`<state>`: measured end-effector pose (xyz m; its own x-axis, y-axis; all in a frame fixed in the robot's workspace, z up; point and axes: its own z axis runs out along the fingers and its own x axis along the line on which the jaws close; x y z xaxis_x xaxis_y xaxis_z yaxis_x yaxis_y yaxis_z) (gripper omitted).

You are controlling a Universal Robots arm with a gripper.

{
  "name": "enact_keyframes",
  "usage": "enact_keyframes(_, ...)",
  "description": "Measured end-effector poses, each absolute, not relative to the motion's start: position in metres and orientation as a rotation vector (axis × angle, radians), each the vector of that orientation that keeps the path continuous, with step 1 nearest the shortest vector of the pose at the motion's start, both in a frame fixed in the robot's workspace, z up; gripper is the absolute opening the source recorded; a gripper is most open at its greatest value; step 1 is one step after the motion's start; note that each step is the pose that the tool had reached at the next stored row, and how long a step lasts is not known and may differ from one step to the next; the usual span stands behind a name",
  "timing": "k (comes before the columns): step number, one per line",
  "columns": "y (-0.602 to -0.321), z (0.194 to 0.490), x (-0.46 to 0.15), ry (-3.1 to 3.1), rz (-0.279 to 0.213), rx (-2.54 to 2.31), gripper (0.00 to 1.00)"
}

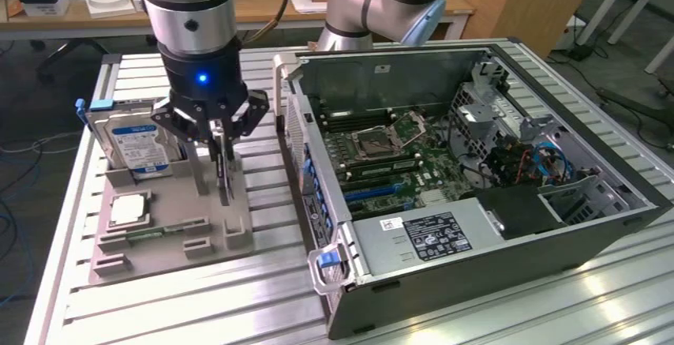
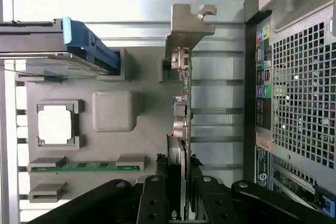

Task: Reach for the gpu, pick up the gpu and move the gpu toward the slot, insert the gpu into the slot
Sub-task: 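Pick up the gpu and move the gpu toward the slot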

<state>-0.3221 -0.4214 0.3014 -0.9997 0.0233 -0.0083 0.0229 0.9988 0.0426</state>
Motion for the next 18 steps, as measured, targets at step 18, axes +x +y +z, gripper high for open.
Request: enact_keyframes(18,-0.421,0.331,-0.322,3.132,0.067,0.036,0.26)
